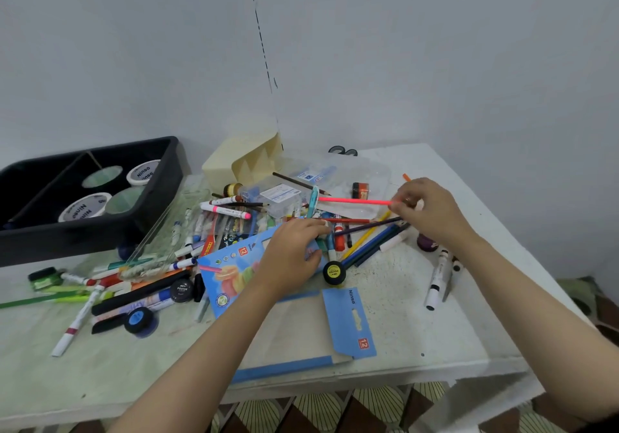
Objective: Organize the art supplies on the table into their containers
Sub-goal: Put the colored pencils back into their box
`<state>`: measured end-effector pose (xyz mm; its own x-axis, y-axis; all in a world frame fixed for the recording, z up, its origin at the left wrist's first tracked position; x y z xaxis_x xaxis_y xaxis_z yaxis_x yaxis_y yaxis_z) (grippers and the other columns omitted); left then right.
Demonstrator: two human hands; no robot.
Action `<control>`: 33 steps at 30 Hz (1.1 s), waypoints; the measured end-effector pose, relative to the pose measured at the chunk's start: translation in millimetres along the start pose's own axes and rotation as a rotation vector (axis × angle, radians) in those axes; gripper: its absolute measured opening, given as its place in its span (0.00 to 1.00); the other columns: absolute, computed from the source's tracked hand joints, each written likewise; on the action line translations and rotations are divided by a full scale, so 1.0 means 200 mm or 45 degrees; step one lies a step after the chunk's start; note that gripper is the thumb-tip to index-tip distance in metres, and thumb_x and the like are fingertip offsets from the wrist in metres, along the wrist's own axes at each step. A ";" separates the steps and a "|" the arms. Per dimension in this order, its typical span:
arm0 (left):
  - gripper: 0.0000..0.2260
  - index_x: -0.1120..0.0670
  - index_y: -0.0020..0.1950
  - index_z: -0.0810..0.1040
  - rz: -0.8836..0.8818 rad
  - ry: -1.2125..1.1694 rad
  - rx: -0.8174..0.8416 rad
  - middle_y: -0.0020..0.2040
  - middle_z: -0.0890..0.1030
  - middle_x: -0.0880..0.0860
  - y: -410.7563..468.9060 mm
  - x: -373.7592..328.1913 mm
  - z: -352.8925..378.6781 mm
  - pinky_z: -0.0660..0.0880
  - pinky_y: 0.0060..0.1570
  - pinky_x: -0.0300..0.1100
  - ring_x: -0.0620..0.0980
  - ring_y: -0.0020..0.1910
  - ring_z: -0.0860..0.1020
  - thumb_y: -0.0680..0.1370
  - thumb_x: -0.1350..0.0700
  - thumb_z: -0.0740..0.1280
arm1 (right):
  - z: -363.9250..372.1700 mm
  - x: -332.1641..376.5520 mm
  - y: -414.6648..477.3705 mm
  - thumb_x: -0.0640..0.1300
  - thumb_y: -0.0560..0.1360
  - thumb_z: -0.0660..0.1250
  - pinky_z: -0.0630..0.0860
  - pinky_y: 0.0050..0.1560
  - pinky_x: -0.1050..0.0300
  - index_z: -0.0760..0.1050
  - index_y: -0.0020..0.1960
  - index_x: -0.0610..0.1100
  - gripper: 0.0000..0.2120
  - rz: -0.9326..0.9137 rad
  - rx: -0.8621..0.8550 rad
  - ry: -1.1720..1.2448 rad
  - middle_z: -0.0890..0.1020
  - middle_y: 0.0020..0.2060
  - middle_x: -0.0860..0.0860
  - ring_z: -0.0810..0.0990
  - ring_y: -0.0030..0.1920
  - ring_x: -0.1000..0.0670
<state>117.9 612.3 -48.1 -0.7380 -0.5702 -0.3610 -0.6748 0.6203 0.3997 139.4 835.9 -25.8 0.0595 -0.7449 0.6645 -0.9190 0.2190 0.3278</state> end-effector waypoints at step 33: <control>0.15 0.59 0.63 0.75 -0.910 -1.983 -0.295 0.58 0.81 0.57 -0.04 0.10 -0.02 0.76 0.57 0.43 0.51 0.57 0.80 0.83 0.56 0.54 | 0.18 0.06 0.05 0.44 0.74 0.67 0.67 0.39 0.65 0.79 0.43 0.47 0.04 0.075 0.207 0.062 0.79 0.45 0.53 0.75 0.42 0.56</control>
<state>109.1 593.3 -54.7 0.2783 0.4251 -0.8613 -0.9329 0.3329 -0.1371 117.0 807.7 -38.7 0.0188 -0.7015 0.7125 -0.9722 0.1537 0.1769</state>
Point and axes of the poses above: each hand's wrist, its own y-axis towards the middle knuckle, its own z-axis out of the palm, x = y × z, the point moved 8 cm from there along y, towards the middle knuckle
